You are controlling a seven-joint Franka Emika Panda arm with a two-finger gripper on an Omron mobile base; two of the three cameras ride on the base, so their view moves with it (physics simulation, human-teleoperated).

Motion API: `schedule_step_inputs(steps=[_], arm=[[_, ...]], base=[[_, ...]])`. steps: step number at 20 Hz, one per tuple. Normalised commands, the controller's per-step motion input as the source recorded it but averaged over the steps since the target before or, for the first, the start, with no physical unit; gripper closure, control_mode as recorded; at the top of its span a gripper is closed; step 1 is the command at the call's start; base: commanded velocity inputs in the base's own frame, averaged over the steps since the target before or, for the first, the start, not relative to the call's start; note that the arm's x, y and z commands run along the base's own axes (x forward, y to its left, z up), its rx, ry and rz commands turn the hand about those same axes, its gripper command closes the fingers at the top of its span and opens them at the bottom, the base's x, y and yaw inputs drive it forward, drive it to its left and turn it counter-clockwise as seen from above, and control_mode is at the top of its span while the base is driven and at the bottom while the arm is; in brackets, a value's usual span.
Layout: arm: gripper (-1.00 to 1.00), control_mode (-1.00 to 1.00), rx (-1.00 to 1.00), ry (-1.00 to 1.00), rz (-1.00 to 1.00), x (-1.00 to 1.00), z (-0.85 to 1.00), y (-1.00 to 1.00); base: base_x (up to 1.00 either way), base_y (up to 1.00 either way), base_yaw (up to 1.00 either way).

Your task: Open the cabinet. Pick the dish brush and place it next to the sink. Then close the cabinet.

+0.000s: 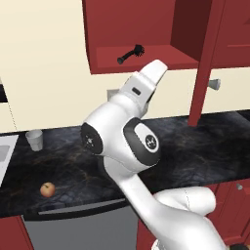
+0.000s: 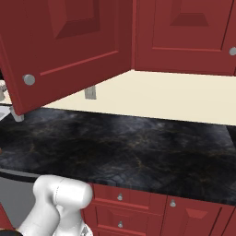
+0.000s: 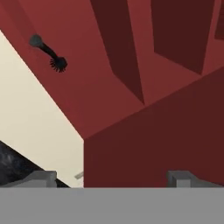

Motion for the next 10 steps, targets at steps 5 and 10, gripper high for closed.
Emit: schedule_step_inputs(steps=[5, 10], arm=[[-1.0, -1.0, -0.02, 0.0, -0.12, 0.01, 0.0, -0.36], [-1.0, -1.0, -0.05, 0.08, -0.28, 0.38, 0.0, -0.03]], base=[[0.0, 0.0, 0.0], [0.0, 0.0, 0.0]])
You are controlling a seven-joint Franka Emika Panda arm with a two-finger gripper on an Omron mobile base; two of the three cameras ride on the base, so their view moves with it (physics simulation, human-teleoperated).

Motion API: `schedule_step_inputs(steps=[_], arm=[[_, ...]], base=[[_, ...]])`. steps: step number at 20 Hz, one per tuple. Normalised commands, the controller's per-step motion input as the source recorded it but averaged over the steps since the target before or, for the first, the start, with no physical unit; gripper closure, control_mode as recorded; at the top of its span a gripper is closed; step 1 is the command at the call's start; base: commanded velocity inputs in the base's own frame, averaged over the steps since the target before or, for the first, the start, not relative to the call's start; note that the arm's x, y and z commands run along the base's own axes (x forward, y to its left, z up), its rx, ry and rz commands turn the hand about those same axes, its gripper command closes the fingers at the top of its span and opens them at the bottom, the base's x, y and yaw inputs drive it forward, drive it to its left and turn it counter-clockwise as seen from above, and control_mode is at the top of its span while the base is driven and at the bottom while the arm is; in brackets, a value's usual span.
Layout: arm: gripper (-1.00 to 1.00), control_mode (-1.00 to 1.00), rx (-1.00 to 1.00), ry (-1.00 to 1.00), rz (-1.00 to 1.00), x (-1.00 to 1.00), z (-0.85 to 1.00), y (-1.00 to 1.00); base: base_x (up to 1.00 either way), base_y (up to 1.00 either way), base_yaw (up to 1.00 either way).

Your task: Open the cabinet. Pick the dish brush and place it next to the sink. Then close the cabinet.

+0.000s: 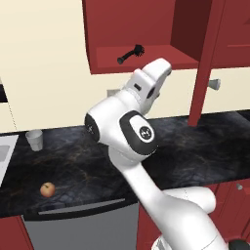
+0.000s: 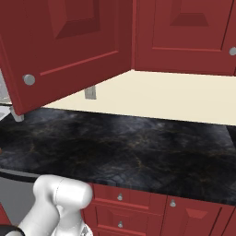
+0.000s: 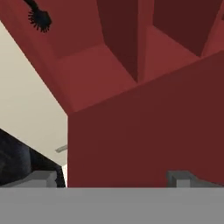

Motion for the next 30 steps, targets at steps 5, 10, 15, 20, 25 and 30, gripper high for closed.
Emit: schedule_step_inputs(steps=[5, 10, 15, 20, 25, 30], arm=[[-1.0, -1.0, -0.04, 0.03, -0.29, 0.65, 0.0, 0.0], [-1.0, -1.0, 0.0, 0.0, -0.24, 0.47, 0.0, -0.04], [-1.0, -1.0, 0.03, -0.04, -0.12, -0.56, 0.0, -0.68], [-1.0, -1.0, 0.07, -0.13, -0.05, -0.94, 0.05, -0.91], [-1.0, -1.0, 0.05, -0.06, 0.0, -0.7, 0.07, -0.97], [-1.0, -1.0, 0.02, -0.01, 0.0, -0.34, 0.13, -0.65]], base=[[0.0, 0.0, 0.0], [0.0, 0.0, 0.0], [0.0, 0.0, 0.0], [0.0, 0.0, 0.0], [0.0, 0.0, 0.0], [0.0, 0.0, 0.0]])
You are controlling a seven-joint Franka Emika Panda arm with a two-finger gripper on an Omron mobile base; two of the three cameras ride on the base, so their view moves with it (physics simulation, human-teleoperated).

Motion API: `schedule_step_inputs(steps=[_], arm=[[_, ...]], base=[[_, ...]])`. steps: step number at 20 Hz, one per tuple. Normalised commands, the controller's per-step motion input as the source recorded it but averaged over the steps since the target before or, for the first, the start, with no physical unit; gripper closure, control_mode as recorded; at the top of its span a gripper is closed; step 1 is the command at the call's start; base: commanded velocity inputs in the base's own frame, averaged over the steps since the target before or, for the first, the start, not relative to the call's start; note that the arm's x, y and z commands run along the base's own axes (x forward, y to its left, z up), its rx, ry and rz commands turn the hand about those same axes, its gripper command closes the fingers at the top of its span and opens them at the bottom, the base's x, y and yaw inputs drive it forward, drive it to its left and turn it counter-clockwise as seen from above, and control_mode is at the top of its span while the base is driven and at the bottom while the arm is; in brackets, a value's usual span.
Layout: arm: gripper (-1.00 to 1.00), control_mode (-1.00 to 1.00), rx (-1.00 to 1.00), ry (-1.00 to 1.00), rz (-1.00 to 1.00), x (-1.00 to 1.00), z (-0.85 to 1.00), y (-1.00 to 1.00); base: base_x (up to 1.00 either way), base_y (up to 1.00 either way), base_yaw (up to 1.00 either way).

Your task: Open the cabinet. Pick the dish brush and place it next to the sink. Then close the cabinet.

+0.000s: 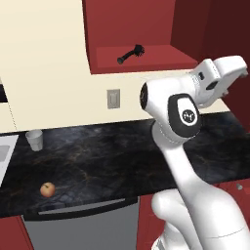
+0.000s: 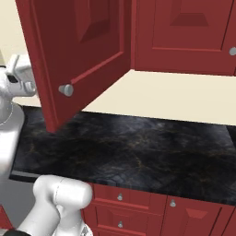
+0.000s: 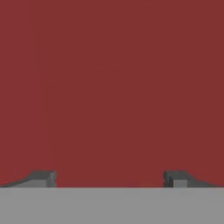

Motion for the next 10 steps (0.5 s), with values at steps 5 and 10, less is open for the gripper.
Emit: schedule_step_inputs(steps=[5, 10], arm=[[-1.0, -1.0, 0.0, 0.0, 0.0, -0.01, 0.13, -0.51], [-1.0, -1.0, 0.01, 0.0, 0.0, 0.0, 0.02, -0.35]], base=[[0.0, 0.0, 0.0], [0.0, 0.0, 0.0]])
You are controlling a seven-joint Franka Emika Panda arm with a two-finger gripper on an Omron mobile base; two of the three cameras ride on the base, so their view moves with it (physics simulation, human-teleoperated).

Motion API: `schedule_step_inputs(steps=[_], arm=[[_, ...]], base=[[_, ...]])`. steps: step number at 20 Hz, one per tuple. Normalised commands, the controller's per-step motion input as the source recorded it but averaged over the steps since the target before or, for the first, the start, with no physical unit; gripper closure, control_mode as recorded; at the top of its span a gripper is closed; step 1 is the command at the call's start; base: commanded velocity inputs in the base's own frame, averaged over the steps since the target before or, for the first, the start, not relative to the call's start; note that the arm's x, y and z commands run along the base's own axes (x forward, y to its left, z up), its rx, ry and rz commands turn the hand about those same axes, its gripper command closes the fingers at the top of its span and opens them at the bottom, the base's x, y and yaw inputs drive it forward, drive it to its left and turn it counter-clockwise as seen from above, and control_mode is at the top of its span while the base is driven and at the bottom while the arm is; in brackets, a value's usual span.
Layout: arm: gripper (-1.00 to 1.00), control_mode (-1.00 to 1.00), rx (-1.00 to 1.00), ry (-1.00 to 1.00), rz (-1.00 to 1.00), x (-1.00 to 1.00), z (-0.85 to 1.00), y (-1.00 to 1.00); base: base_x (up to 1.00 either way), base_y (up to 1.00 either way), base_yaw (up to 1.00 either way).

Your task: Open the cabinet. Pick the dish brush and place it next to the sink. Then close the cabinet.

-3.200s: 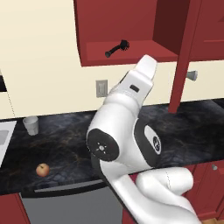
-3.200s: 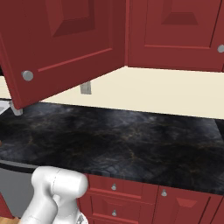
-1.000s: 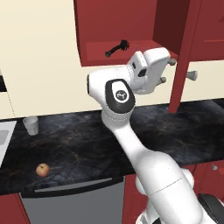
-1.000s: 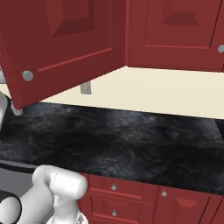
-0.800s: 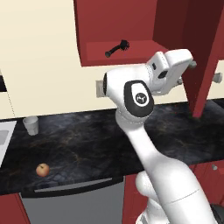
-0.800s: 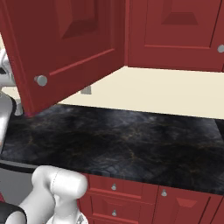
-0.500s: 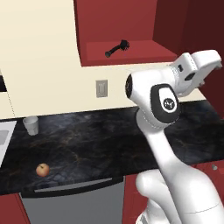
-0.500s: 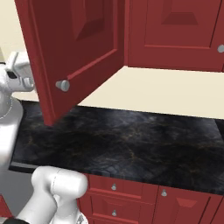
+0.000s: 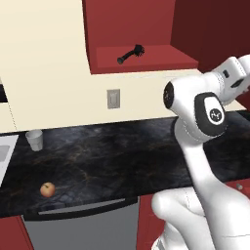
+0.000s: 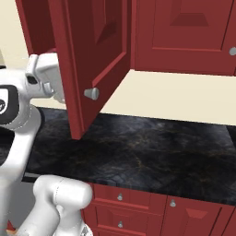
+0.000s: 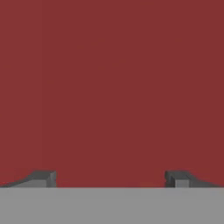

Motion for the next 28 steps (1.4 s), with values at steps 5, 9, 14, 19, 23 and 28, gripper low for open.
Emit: schedule_step_inputs(steps=[5, 9, 14, 19, 23, 28], arm=[[-1.0, -1.0, 0.08, -0.09, -0.02, 0.0, 0.17, 0.5], [-1.0, -1.0, 0.14, -0.17, -0.03, 0.0, 0.29, 0.99], [-1.0, -1.0, 0.34, -0.3, 0.02, -0.25, -0.13, 0.76], [-1.0, -1.0, 0.45, -0.46, 0.16, -0.15, -0.55, 0.32], [-1.0, -1.0, 0.08, -0.41, 0.19, -0.03, -0.09, 0.0], [-1.0, -1.0, 0.0, -0.09, 0.25, -0.08, 0.06, 0.0]], base=[[0.0, 0.0, 0.0], [0.0, 0.0, 0.0], [0.0, 0.0, 0.0], [0.0, 0.0, 0.0], [0.0, 0.0, 0.0], [0.0, 0.0, 0.0]])
